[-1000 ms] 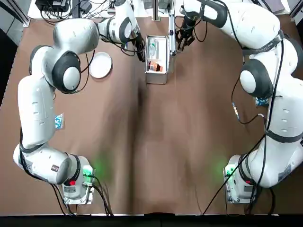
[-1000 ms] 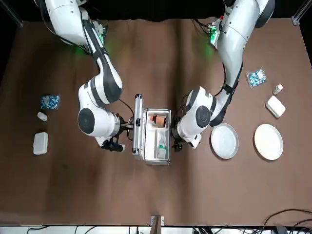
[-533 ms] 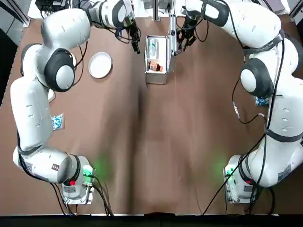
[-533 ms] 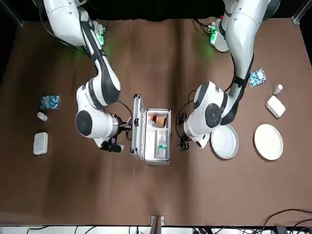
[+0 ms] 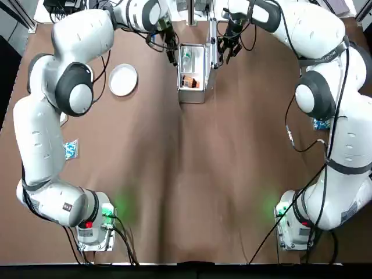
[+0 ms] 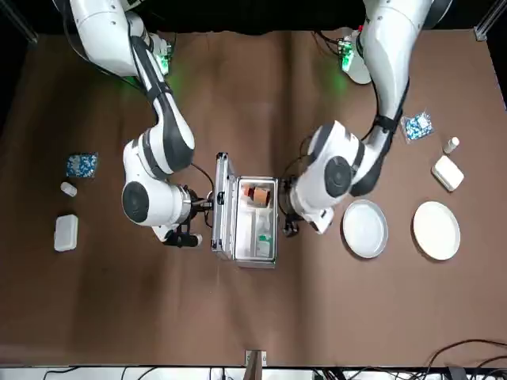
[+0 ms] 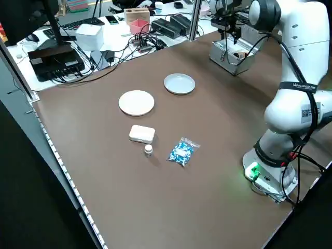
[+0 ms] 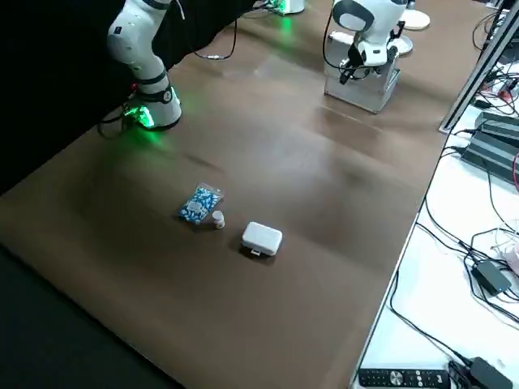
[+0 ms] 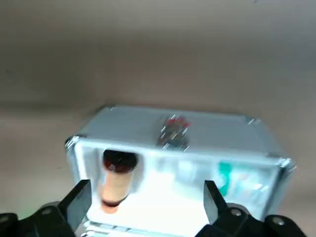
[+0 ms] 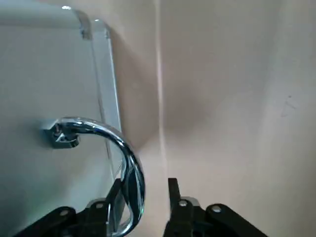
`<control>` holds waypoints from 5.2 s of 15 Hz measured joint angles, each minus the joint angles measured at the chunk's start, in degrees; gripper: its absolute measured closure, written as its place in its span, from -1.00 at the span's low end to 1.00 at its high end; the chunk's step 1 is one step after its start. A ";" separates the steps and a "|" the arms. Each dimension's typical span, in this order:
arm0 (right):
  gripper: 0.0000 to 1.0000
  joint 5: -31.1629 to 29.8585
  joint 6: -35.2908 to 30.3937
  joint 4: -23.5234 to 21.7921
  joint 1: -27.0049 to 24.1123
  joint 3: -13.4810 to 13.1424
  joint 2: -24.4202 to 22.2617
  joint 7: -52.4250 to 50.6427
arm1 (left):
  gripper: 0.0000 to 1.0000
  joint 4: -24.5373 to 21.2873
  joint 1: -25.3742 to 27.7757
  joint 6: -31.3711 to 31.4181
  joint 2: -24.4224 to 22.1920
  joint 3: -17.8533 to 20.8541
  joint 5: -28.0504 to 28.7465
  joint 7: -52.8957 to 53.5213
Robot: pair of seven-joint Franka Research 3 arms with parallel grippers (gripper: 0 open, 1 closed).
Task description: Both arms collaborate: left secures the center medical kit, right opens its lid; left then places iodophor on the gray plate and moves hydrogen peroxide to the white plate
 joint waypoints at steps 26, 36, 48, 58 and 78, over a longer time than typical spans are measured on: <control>0.18 14.54 -6.54 0.35 -5.11 -0.38 1.00 -14.11 | -0.85 -0.02 -14.15 5.58 3.98 3.23 11.81 -12.19; -0.14 12.32 -11.53 4.10 -8.81 -1.53 -0.67 -14.25 | -0.67 -0.02 -15.99 7.36 6.01 3.34 12.15 -14.88; -0.97 -19.48 -18.61 7.51 -18.08 -2.30 -16.83 -20.95 | -0.32 -0.02 -15.95 6.77 6.23 3.52 12.05 -16.20; -0.97 -20.05 -19.61 4.06 -22.75 -2.33 -25.68 -23.51 | -0.26 -0.03 -15.41 5.67 6.04 3.48 11.13 -24.55; -0.97 -22.09 -15.13 -6.13 -24.27 -2.15 -34.22 -23.78 | -0.46 0.76 -15.10 3.16 5.02 4.35 9.88 -27.20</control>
